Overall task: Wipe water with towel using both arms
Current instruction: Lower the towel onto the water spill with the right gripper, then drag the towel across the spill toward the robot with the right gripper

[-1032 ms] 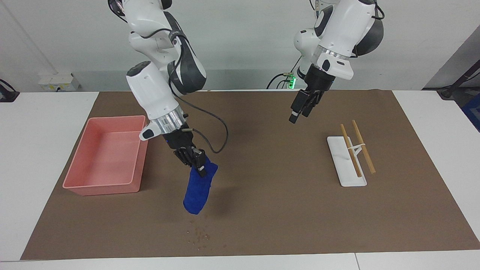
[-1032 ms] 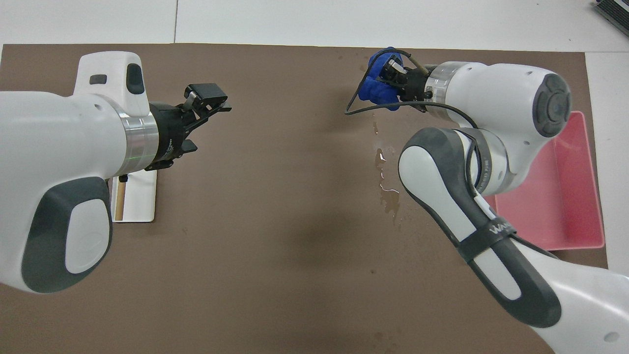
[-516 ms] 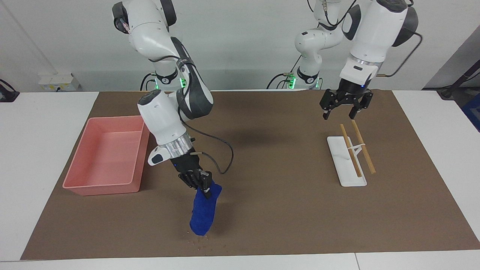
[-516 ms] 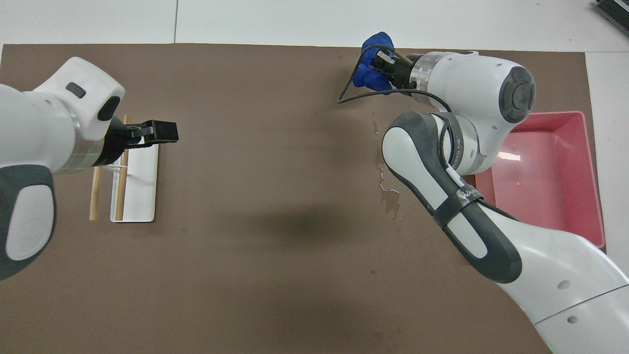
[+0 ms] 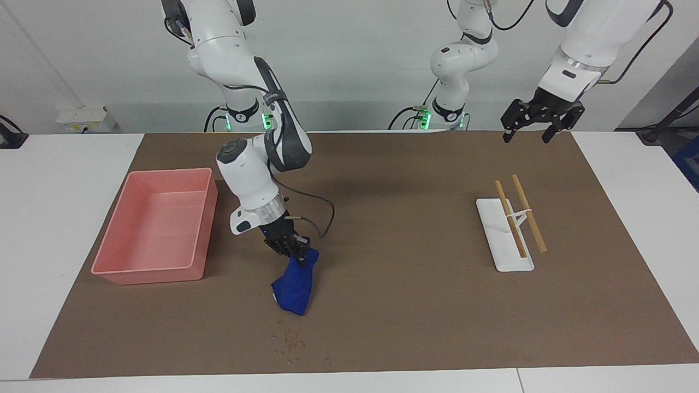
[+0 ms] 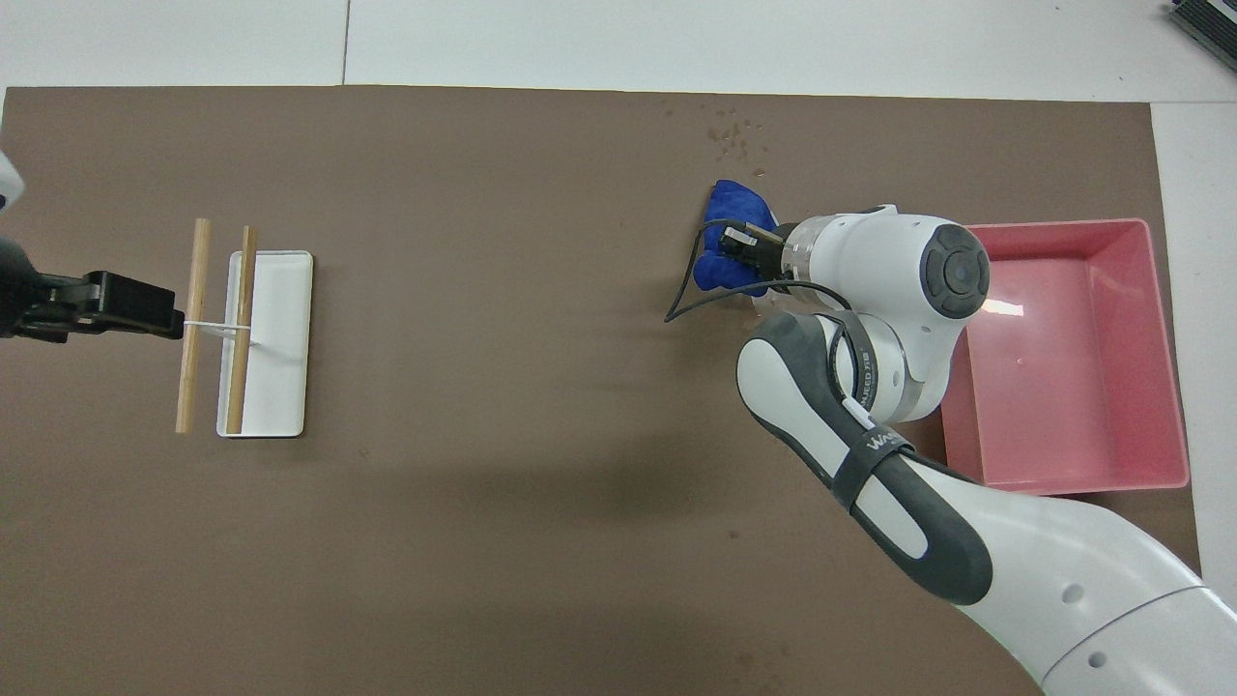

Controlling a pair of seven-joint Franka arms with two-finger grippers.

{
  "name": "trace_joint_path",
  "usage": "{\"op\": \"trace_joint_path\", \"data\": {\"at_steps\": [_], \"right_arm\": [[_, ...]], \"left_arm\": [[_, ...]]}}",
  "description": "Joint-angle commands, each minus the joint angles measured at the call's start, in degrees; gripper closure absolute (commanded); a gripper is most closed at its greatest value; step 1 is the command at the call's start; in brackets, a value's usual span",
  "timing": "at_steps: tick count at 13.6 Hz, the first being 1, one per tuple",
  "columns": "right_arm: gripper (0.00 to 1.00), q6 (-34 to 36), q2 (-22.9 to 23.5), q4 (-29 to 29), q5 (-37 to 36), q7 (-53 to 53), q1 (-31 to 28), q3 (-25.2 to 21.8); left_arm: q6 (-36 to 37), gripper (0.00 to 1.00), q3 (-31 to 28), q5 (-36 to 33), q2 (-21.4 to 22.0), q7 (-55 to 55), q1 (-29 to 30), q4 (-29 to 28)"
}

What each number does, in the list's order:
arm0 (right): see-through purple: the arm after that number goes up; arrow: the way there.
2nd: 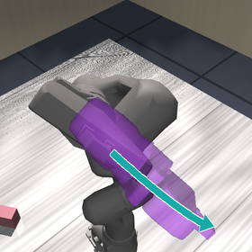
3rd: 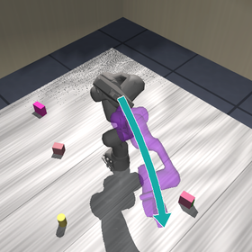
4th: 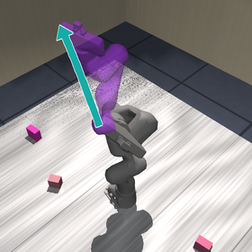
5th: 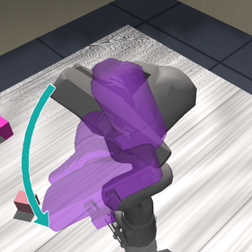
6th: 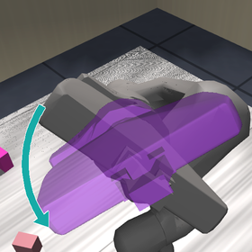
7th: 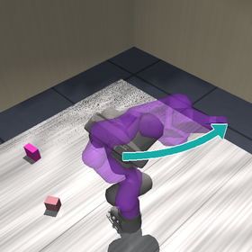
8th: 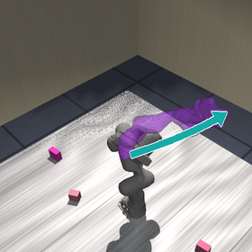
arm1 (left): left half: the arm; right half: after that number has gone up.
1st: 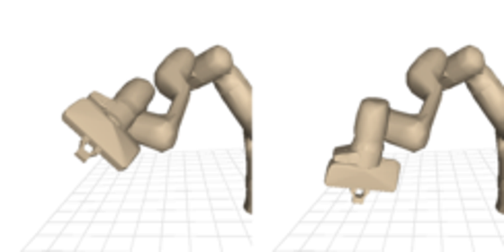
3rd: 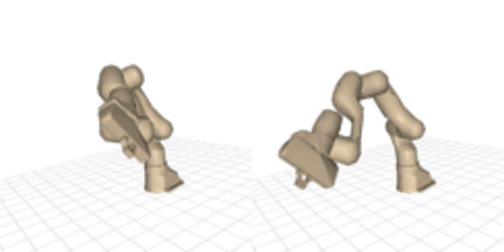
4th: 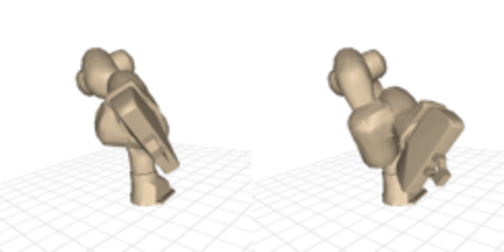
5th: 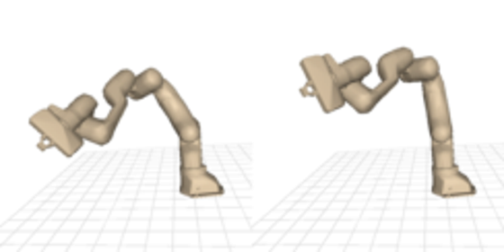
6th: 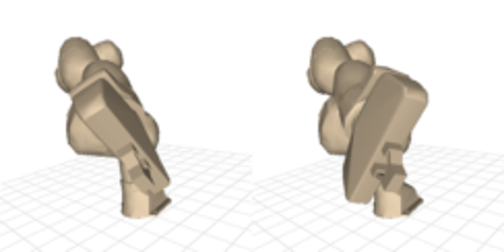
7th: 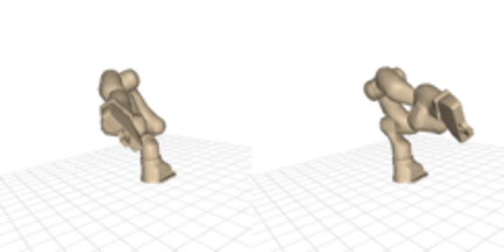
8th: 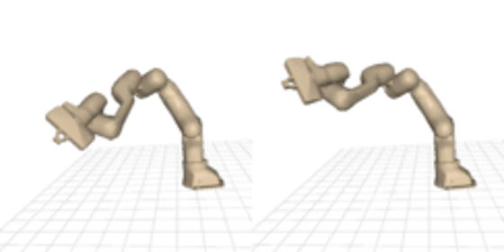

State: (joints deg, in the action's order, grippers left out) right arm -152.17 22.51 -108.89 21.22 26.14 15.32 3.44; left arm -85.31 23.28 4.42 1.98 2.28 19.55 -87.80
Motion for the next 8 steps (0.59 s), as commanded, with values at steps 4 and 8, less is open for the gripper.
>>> {"op": "trace_joint_path", "data": {"at_steps": [4, 8], "right_arm": [[1.00, 8.89, -6.33, -8.26, 0.93, 4.26, -1.35, 0.07], [1.00, 19.51, -8.01, -9.41, 0.93, 6.46, -3.62, -0.28]], "left_arm": [[3.14, 0.00, -1.13, -2.14, -3.22, -0.08, -0.12, 4.31], [2.35, 0.00, -20.19, -2.49, -1.99, -0.61, -17.42, 3.43]]}}
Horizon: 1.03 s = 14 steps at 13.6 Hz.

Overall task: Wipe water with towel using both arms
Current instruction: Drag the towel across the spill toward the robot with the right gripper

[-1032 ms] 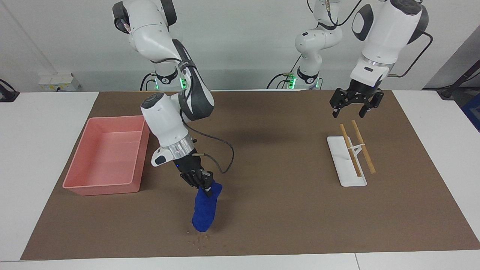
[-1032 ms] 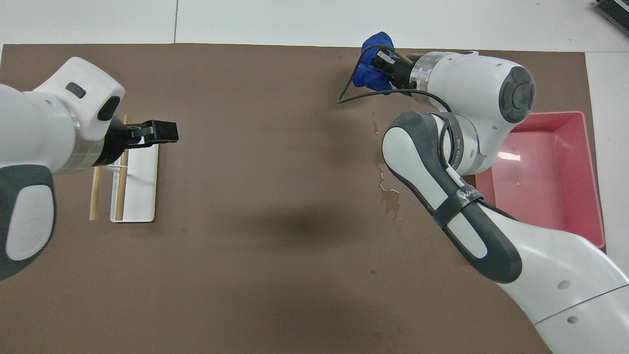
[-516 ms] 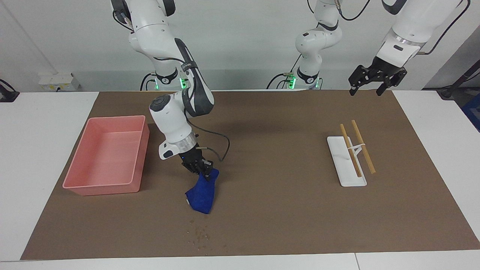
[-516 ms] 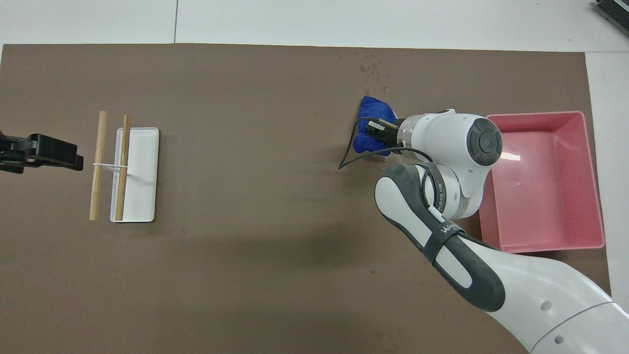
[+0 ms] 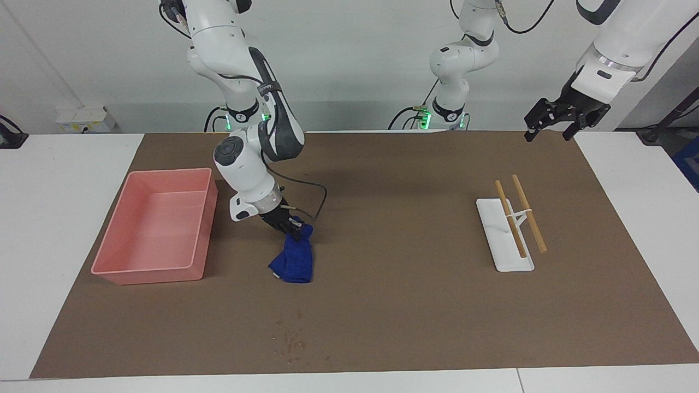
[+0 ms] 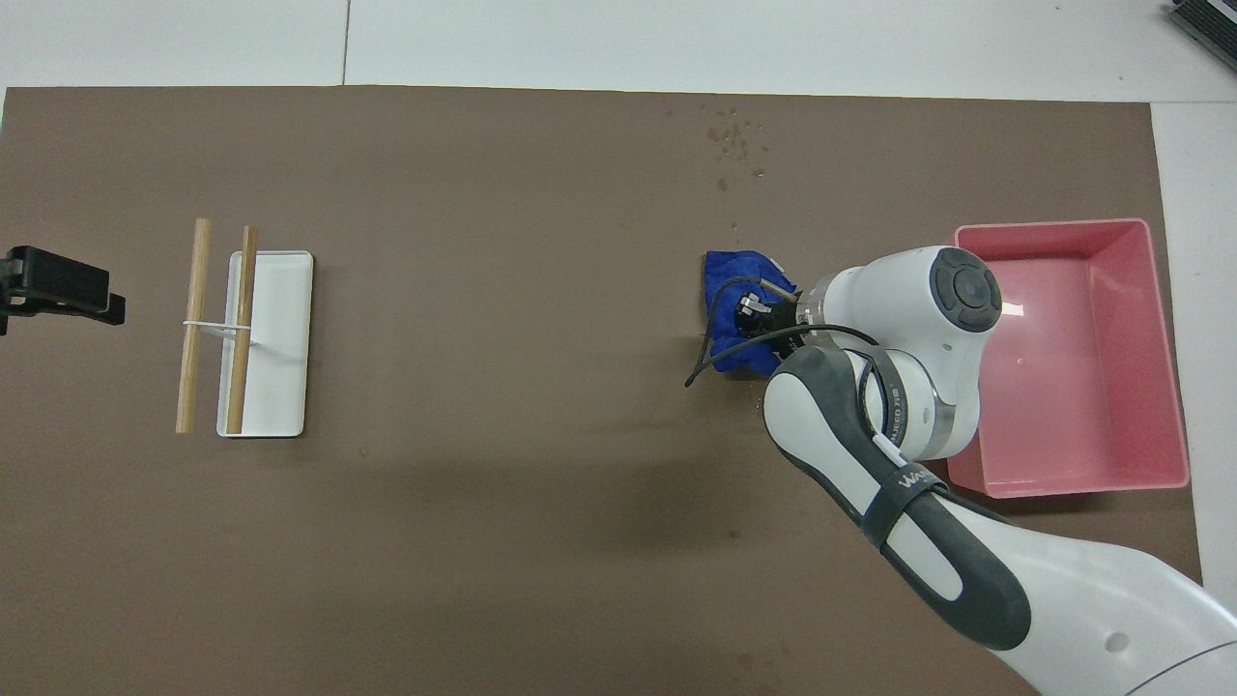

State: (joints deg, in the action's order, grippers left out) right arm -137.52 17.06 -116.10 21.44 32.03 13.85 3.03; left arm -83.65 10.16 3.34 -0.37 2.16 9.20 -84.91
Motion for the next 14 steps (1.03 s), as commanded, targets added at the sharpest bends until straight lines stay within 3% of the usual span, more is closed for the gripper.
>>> {"op": "trace_joint_path", "data": {"at_steps": [1, 10, 14], "right_arm": [[1.00, 7.33, -3.08, -2.37, 0.71, 0.93, -2.94, 0.14], [1.00, 14.02, -8.01, -11.60, 0.71, 3.39, -4.71, 0.22], [1.00, 21.31, -10.11, -13.01, 0.71, 3.13, -4.80, 0.22]], "left_arm": [[0.69, 0.00, -6.91, -1.49, 0.45, -0.49, -7.09, 0.45], [1.38, 0.00, -6.73, -1.41, 2.91, -0.31, -8.31, -4.65], [-1.68, 0.00, -6.82, -2.29, 3.35, -0.49, -11.40, -6.14]]}}
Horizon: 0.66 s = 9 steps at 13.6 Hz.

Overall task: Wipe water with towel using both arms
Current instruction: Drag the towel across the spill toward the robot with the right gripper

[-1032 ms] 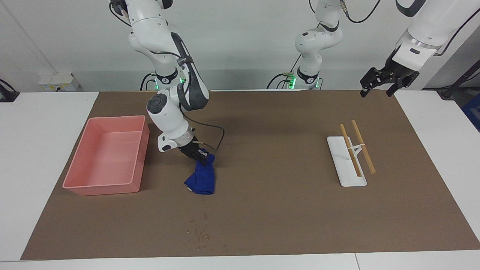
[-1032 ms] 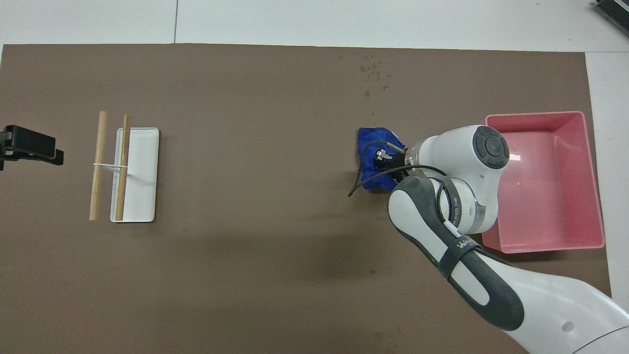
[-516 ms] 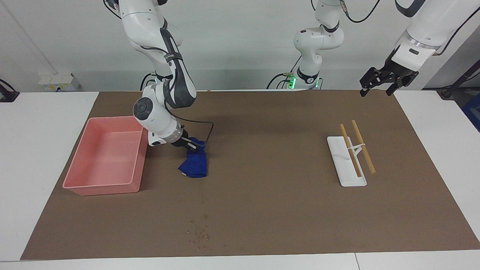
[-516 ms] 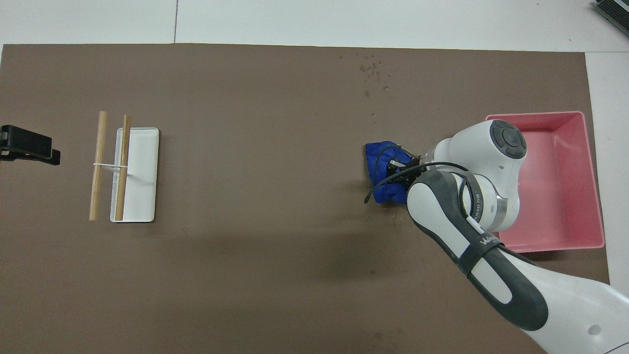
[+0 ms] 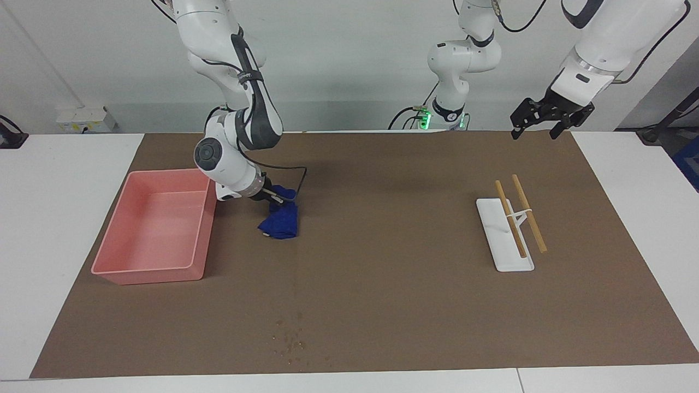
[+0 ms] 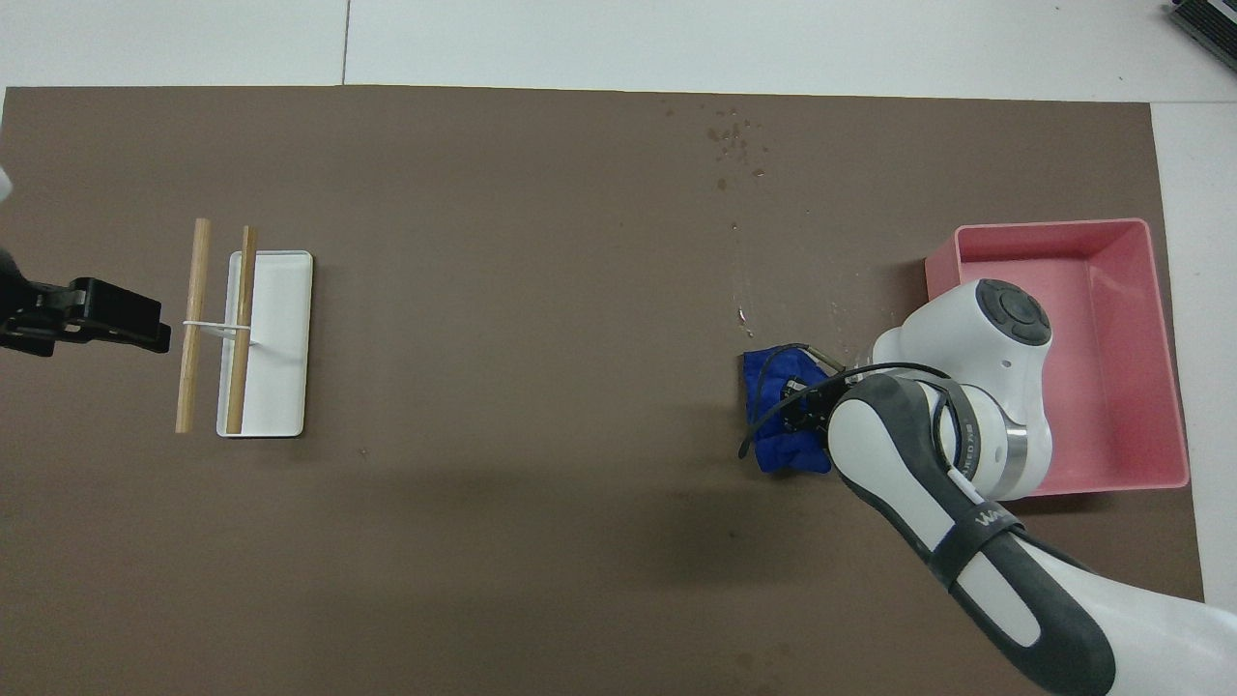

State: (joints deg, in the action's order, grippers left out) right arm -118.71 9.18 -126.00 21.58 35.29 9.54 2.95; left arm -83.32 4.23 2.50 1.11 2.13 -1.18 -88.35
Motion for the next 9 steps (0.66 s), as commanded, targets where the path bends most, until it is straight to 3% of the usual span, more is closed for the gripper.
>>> {"op": "trace_joint_path", "data": {"at_steps": [1, 9], "right_arm": [[1.00, 3.21, -3.02, -3.89, 0.57, -0.22, -0.49, 0.30], [1.00, 17.02, -11.98, -3.12, 0.57, 0.65, -0.49, 0.13]], "left_arm": [[-2.11, 0.00, -0.89, -1.44, 1.97, -0.46, -0.93, -2.88], [-5.09, 0.00, -0.98, -2.14, 2.76, -4.24, -0.93, -4.98]]}}
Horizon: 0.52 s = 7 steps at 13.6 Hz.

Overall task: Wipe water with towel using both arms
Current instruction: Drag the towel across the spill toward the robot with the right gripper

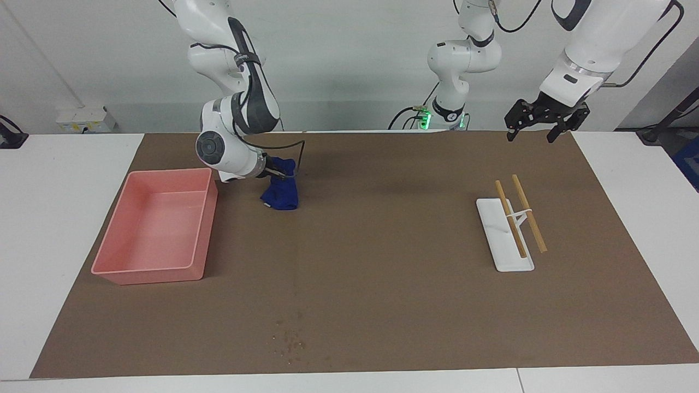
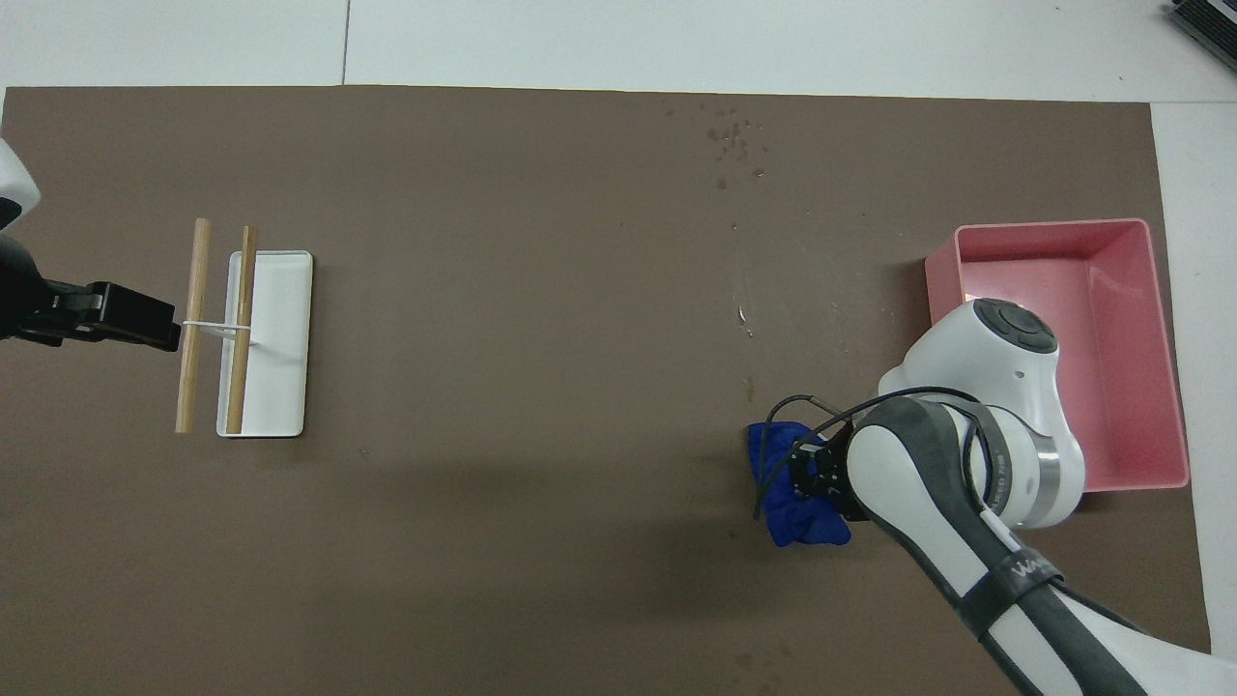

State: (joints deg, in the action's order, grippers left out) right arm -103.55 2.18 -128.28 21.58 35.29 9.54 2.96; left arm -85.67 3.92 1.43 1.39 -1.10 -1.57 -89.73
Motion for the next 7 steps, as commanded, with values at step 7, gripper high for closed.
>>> {"op": "trace_joint_path", "data": {"at_steps": [7], "right_arm": [[1.00, 13.54, -10.53, 13.56, -4.60, -0.49, -9.96, -0.24]], "left_arm": [[-3.98, 0.00, -0.58, -4.25, 3.53, -0.92, -0.54, -5.37]]}}
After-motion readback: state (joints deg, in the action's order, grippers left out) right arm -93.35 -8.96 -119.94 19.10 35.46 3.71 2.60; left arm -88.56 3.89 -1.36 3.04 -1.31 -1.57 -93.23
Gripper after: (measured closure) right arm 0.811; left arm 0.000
